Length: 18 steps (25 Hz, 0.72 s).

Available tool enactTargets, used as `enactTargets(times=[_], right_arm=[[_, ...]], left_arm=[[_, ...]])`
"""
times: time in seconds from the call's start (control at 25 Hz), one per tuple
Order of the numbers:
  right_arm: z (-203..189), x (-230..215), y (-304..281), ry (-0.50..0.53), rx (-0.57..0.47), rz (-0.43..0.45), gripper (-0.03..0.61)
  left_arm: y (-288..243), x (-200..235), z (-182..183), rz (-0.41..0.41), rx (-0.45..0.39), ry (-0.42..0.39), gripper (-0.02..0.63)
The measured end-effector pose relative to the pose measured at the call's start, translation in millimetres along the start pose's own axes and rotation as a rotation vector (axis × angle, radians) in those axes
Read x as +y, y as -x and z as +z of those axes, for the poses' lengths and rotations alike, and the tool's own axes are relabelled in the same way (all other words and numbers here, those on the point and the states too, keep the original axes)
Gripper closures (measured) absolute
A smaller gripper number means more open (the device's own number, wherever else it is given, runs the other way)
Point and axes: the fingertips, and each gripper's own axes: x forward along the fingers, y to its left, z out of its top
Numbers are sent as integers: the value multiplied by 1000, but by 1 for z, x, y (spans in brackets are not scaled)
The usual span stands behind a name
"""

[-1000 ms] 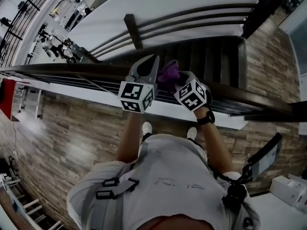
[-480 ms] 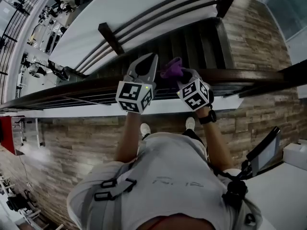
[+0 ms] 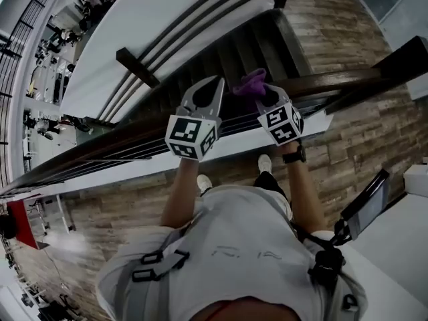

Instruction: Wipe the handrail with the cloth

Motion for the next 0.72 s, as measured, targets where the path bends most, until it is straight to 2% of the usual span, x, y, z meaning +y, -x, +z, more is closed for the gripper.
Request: enactTargets(times=[0.44,0.72], right_arm=[[-44,-86,28,-89,-11,-191,520],[-78,-152,54,-146,-17,-304,520]], left_arm=[[-53,-70,-13,-137,31,5,614],[-96,-144,-24,-282,54,9,614]])
